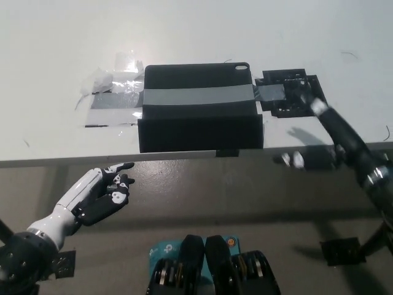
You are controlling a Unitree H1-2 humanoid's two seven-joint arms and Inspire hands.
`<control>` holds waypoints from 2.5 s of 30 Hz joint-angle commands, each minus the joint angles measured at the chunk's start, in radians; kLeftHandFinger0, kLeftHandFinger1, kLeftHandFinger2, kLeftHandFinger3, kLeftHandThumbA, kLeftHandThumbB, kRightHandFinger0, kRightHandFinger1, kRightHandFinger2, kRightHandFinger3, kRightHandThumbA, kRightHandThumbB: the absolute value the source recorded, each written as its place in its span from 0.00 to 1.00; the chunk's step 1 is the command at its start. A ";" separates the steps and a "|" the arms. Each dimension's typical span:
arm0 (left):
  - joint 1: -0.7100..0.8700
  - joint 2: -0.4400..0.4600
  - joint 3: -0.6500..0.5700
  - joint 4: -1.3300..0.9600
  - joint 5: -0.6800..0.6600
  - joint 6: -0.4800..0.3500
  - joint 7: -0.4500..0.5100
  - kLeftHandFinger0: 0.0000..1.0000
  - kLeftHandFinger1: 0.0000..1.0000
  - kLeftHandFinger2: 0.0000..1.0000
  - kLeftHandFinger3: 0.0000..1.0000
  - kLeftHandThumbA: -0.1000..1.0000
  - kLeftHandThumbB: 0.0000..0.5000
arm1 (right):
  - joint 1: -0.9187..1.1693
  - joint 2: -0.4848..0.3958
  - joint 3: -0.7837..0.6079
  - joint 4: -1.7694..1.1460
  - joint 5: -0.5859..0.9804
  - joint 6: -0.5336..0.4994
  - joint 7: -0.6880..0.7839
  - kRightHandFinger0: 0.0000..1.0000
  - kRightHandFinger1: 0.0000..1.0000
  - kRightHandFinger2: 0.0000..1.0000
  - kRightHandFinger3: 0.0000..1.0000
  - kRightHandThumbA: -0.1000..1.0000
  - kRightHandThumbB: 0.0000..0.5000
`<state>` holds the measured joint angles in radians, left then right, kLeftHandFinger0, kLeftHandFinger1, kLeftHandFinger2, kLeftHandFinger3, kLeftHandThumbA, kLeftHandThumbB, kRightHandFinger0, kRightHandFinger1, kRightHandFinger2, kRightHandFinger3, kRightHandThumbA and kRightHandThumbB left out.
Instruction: The robot uses its right hand to pull the cover of a folded tablet cover kept in the middle of the desk
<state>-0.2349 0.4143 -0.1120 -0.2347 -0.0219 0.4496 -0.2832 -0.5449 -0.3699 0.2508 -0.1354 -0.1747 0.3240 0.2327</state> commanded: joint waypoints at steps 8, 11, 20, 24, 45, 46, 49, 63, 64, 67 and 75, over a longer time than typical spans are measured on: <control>-0.014 0.009 0.005 -0.005 0.005 0.011 -0.016 0.74 0.81 0.94 1.00 1.00 0.20 | -0.287 0.088 0.135 0.104 -0.228 0.017 -0.015 1.00 1.00 1.00 1.00 1.00 1.00; -0.014 0.009 0.007 0.000 0.002 0.005 -0.019 0.74 0.81 0.94 1.00 1.00 0.21 | -0.316 0.117 0.177 0.180 -0.270 -0.005 -0.020 1.00 1.00 1.00 1.00 1.00 1.00; -0.011 0.022 0.003 -0.005 0.008 0.006 -0.030 0.74 0.82 0.95 1.00 1.00 0.23 | -0.358 0.151 0.302 0.518 -0.385 -0.118 -0.045 1.00 1.00 1.00 1.00 1.00 1.00; -0.013 0.022 0.006 -0.011 0.005 0.020 -0.032 0.74 0.81 0.94 1.00 1.00 0.24 | -0.360 0.143 0.335 0.627 -0.416 -0.150 -0.057 1.00 1.00 1.00 1.00 1.00 1.00; -0.026 0.029 0.013 -0.040 0.008 0.020 -0.040 0.75 0.82 0.95 1.00 1.00 0.11 | -0.284 0.145 0.465 0.614 -0.599 -0.169 -0.065 1.00 1.00 1.00 1.00 1.00 0.99; -0.026 0.028 0.013 -0.039 0.009 0.020 -0.040 0.74 0.82 0.94 1.00 1.00 0.12 | -0.278 0.137 0.463 0.598 -0.605 -0.187 -0.078 1.00 1.00 1.00 0.95 1.00 0.99; -0.038 0.037 0.016 -0.032 0.005 0.020 -0.046 0.75 0.83 0.95 1.00 1.00 0.10 | -0.268 0.121 0.451 0.540 -0.607 -0.187 -0.058 1.00 1.00 1.00 0.88 1.00 0.96; -0.043 0.041 0.005 -0.018 0.032 0.020 -0.046 0.76 0.82 0.95 1.00 1.00 0.16 | -0.081 0.014 0.382 0.209 -0.552 -0.132 0.110 1.00 1.00 0.98 1.00 1.00 0.76; -0.044 0.039 0.005 -0.014 0.032 0.020 -0.046 0.76 0.82 0.95 1.00 1.00 0.17 | -0.073 0.013 0.376 0.206 -0.551 -0.128 0.117 1.00 1.00 0.97 1.00 1.00 0.75; -0.044 0.038 0.006 -0.012 0.032 0.020 -0.048 0.77 0.83 0.96 1.00 1.00 0.17 | -0.044 0.015 0.355 0.199 -0.545 -0.108 0.146 1.00 1.00 0.97 1.00 1.00 0.72; -0.060 0.038 0.009 -0.018 0.030 0.020 -0.053 0.77 0.83 0.96 1.00 1.00 0.16 | -0.001 0.053 0.302 0.248 -0.522 -0.110 0.145 1.00 1.00 1.00 1.00 1.00 0.66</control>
<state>-0.2595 0.4209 -0.1088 -0.2341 0.0028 0.4569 -0.3143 -0.5447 -0.3316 0.5802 0.1089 -0.7229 0.1994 0.3520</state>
